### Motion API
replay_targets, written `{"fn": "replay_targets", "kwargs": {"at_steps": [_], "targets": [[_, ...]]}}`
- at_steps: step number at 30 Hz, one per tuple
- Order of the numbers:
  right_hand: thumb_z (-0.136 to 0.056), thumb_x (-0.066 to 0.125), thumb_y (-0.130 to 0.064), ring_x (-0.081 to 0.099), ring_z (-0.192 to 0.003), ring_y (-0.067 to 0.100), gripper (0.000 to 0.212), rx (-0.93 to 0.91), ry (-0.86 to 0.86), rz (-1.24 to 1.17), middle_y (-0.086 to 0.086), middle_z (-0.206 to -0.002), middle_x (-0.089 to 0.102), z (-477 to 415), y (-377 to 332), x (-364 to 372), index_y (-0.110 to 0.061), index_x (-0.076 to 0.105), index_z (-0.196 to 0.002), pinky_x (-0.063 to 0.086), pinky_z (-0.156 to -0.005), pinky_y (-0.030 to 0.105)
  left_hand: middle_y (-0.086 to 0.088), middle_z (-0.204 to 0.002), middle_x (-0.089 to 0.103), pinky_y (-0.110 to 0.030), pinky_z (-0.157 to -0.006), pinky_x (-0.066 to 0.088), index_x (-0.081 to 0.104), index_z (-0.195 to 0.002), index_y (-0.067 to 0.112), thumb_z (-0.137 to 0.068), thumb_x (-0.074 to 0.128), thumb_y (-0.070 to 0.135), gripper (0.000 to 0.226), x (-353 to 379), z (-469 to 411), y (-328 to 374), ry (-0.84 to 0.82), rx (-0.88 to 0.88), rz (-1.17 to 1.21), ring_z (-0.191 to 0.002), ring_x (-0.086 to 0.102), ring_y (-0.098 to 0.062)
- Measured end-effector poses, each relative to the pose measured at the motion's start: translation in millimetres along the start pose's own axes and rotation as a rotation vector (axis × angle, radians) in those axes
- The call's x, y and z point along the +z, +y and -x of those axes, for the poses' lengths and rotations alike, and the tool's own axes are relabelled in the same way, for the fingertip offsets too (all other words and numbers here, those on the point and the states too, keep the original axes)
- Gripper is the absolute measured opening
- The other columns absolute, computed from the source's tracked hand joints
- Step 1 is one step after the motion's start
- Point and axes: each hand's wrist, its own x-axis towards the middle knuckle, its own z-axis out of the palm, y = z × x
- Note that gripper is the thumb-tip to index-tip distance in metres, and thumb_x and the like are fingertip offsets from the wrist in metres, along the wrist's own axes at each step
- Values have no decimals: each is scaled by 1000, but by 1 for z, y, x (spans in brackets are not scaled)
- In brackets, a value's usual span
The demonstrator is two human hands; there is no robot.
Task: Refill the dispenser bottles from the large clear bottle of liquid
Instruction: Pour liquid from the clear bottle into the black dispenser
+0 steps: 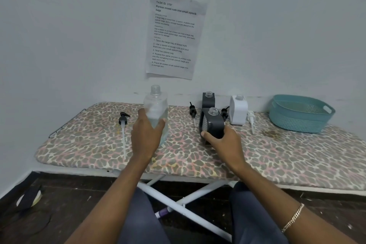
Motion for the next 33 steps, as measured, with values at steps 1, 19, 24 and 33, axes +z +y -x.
{"fn": "replay_targets", "kwargs": {"at_steps": [1, 19, 24, 33], "targets": [[-87, 84, -37, 75, -73, 6, 22, 2, -6, -3, -6, -83, 78, 2, 1, -1, -21, 72, -96, 65, -71, 35, -19, -129, 65, -35, -75, 45, 46, -138, 3, -97, 73, 33, 58, 0, 1, 1, 3, -3, 3, -111, 64, -39], [-90, 83, -29, 63, -81, -22, 35, -77, -46, 5, -18, -99, 68, 23, 11, -24, -27, 62, -117, 49, -63, 4, -9, -113, 68, -37, -62, 48, 56, -136, 10, -90, 77, 25, 52, 15, 40, 32, -59, 307, -191, -85, 67, -30], [-92, 80, -22, 64, -75, -21, 34, -77, -65, -29, -19, -96, 66, 24, 11, -26, -22, 60, -120, 49, -59, 4, -10, -119, 70, -40, -67, 53, 58, -136, 8, -86, 81, 19, 57, 19, 43, 29, -40, 406, -292, -94, 70, -32], [-91, 81, -20, 63, -76, -22, 37, -106, -75, -9, -13, -100, 66, 26, 10, -26, -23, 58, -120, 48, -58, 3, -10, -122, 70, -47, -83, 57, 58, -137, 10, -80, 86, 17, 64, 25, 41, 21, -20, 493, -411, -107, 70, -31]]}}
